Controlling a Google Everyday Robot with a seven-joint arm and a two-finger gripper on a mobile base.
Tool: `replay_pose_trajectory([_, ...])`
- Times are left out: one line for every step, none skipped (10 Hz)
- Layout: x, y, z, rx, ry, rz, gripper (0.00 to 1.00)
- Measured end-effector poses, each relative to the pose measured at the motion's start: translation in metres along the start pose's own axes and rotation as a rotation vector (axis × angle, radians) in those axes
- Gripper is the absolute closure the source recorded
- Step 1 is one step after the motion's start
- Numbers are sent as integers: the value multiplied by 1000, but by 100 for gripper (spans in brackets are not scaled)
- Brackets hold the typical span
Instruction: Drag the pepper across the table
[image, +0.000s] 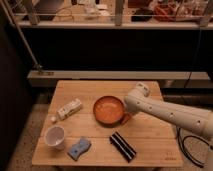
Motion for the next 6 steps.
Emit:
replay_pose_trajectory([0,0,-1,3,1,-9,99])
replay_pose_trajectory([0,-4,-1,6,1,-18,99])
replay_pose_trajectory([-1,-8,-2,8,1,-24,99])
replay_pose_trajectory([-1,-10,-2,10,1,-30,99])
replay_pose_trajectory([-2,-11,-2,12,1,-38,99])
replay_pose_trajectory([-2,-12,-3,17,2,-46,99])
